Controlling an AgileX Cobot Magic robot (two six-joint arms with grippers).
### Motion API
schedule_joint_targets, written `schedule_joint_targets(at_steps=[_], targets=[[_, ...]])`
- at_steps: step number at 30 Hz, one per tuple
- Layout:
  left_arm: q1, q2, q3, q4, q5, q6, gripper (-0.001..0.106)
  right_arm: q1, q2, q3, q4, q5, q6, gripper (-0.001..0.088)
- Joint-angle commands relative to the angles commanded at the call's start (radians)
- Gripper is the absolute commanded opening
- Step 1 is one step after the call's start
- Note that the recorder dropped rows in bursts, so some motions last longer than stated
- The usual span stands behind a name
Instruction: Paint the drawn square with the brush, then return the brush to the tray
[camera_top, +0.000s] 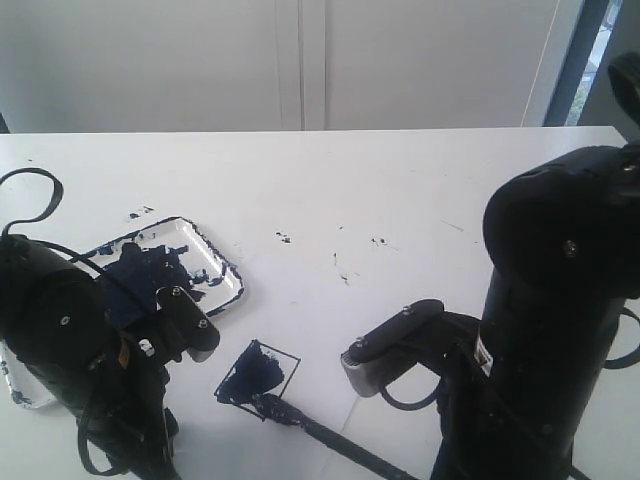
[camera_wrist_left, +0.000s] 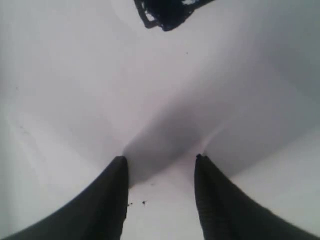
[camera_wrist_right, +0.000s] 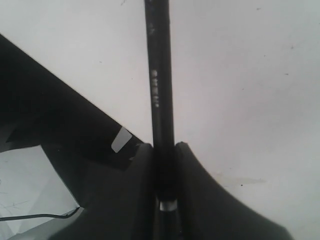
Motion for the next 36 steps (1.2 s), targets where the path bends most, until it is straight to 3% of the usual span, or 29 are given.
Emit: schedule_joint_targets(at_steps=[12,17,36], targets=[[0.000,0.000,0.000,0.000,0.000,0.002,0.048,0.000,-0.002,-0.011,-0.058,-0.130,0.019,0.0000],[0.000,0.000,0.000,0.000,0.000,0.002,0.048,0.000,-0.002,-0.009,-0.149,-0.108,0.077,0.0000],[0.000,0.000,0.000,0.000,-0.006,0.002,0.048,0.000,0.000,-0.007,-0.128,-0.090,0.065,0.0000]])
